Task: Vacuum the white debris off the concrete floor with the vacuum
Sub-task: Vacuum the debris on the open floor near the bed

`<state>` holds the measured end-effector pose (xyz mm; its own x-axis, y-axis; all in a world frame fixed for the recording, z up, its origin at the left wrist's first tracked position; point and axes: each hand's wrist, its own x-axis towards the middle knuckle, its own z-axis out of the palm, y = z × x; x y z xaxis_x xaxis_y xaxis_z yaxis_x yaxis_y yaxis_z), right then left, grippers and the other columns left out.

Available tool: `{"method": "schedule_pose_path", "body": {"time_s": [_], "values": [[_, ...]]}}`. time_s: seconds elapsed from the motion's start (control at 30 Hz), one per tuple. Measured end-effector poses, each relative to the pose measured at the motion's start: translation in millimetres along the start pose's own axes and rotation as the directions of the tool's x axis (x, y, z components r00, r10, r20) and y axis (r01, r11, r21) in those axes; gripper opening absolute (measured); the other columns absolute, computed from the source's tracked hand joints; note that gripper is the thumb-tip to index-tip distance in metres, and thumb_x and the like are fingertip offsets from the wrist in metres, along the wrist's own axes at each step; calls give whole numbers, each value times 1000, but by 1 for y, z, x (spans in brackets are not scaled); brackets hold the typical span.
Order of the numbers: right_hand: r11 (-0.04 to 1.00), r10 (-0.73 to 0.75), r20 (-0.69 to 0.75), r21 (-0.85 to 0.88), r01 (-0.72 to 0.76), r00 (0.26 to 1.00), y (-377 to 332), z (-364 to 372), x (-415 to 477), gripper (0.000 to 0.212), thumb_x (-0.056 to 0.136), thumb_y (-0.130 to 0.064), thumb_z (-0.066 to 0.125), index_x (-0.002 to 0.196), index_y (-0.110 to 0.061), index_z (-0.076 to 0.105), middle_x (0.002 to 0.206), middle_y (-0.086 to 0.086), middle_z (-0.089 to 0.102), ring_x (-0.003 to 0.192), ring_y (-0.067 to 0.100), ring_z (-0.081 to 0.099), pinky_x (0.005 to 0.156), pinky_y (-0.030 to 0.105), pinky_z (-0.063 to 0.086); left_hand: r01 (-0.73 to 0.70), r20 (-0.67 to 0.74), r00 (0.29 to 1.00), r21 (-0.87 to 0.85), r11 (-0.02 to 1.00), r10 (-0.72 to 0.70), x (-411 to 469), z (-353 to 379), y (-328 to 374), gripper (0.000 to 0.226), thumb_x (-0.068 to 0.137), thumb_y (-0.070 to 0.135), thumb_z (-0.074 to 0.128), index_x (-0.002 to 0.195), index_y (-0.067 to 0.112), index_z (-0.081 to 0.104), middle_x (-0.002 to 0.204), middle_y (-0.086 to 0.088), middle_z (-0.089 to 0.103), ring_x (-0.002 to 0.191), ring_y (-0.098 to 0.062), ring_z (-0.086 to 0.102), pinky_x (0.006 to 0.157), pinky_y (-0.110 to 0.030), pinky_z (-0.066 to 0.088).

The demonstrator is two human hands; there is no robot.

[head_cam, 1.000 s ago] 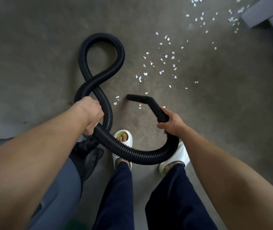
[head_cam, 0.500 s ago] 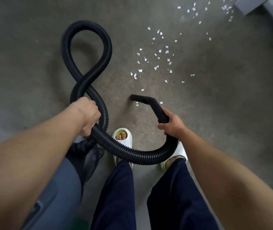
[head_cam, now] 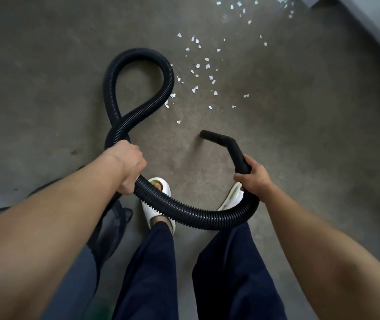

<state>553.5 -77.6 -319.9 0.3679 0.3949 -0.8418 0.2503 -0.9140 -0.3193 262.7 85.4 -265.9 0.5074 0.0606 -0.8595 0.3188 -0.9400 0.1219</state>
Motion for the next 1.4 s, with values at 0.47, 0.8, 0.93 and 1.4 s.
{"method": "schedule_pose_path", "body": {"time_s": [0.47, 0.8, 0.93, 1.4], "values": [[994, -100, 61, 55, 97, 993, -20, 4, 21, 71, 76, -2, 70, 134, -36, 50, 91, 2, 63, 66, 20, 60, 57, 38, 58, 41, 20, 999, 56, 998, -42, -5, -26, -20, 20, 67, 44, 53, 79, 28, 57, 97, 5, 63, 100, -18, 57, 76, -31, 47], [976, -210, 87, -36, 214, 974, -86, 38, 58, 59, 74, -7, 70, 125, -32, 55, 83, -8, 61, 61, 10, 55, 73, 39, 58, 60, 62, 996, 24, 998, -62, -23, -10, -61, 19, 69, 45, 52, 81, 30, 56, 97, 8, 61, 106, -15, 52, 82, -30, 48], [968, -240, 86, -50, 245, 967, -109, 41, 62, 63, 74, -6, 70, 129, -32, 53, 82, -9, 59, 61, 10, 55, 70, 36, 57, 67, 46, 997, 18, 998, -68, -25, -6, -73, 18, 68, 43, 54, 80, 30, 55, 95, 8, 60, 104, -14, 52, 82, -31, 48], [977, 44, -88, 211, -24, 995, -57, -22, 32, 53, 73, -3, 69, 117, -30, 57, 85, 5, 60, 59, 23, 59, 53, 36, 57, -31, -45, 999, -56, 998, 28, -14, -59, -67, 9, 66, 36, 53, 67, 27, 49, 71, 9, 45, 97, -16, 52, 68, -30, 41]]}}
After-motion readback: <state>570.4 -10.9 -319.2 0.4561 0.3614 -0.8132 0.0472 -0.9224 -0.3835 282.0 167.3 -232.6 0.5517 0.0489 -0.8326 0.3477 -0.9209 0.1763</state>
